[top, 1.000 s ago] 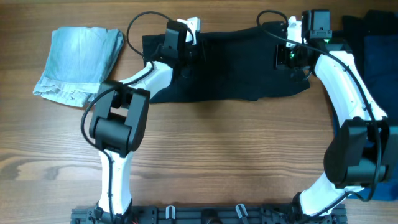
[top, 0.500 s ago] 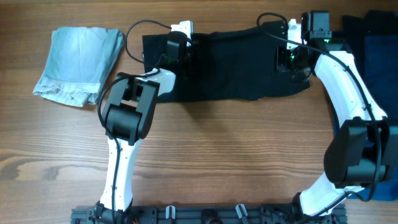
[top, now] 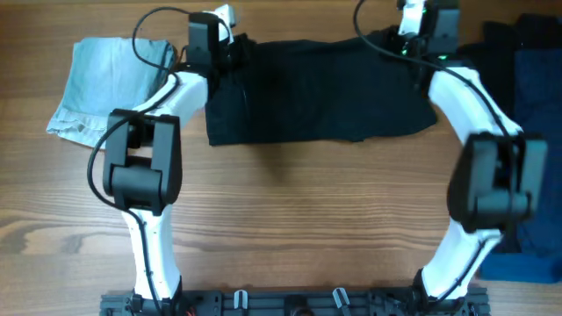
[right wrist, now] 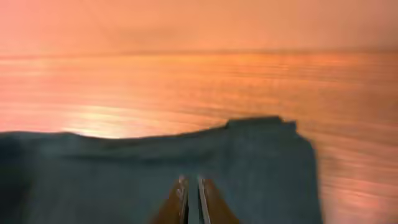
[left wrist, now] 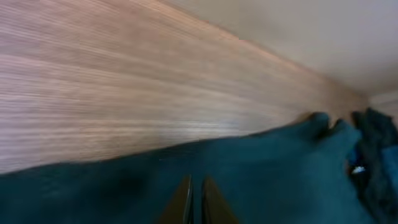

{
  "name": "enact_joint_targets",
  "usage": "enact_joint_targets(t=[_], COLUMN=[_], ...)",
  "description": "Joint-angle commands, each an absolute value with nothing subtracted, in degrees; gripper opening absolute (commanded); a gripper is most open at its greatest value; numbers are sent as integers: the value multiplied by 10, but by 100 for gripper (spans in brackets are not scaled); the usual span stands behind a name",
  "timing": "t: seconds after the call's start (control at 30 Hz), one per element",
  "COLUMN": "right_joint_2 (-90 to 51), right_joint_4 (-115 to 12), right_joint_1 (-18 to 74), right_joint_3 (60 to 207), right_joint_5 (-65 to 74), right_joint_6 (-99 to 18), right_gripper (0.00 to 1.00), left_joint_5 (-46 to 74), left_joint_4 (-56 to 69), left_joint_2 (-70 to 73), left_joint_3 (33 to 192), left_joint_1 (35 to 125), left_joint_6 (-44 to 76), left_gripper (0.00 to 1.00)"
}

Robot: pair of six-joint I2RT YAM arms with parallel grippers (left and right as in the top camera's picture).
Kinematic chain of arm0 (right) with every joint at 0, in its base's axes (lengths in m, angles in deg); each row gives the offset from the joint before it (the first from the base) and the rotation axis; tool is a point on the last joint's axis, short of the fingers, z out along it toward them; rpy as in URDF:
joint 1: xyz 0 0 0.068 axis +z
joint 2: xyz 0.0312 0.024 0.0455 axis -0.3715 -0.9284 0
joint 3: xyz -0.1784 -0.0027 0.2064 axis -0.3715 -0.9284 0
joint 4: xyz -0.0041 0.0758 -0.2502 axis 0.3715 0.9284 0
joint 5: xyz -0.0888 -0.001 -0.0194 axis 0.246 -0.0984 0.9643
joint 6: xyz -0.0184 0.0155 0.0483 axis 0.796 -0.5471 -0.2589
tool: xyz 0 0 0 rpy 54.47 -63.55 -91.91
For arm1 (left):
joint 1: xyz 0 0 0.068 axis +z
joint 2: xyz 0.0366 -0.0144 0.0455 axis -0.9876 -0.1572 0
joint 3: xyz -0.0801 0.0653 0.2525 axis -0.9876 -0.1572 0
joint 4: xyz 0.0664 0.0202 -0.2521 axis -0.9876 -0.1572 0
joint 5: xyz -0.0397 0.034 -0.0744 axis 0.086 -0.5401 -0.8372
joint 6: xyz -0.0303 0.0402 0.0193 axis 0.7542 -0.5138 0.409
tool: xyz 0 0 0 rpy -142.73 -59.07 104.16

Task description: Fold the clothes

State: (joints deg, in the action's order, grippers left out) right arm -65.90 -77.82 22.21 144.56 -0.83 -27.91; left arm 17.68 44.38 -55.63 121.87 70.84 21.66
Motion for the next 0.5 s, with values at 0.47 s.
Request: enact_joint_targets(t=[0.47], right_joint_2=[-716], right_joint_4=[-1052], right_joint_1=[226], right_joint_3=[1444], right_joint_5=[-18], right_joint_6=[-302], right_gripper=[22], left_joint_5=[291], left_joint_4=[207], left_joint_2=[-433], left_joint_3=[1218], left_joint_1=[713], left_joint_6=[105], left_gripper=[6])
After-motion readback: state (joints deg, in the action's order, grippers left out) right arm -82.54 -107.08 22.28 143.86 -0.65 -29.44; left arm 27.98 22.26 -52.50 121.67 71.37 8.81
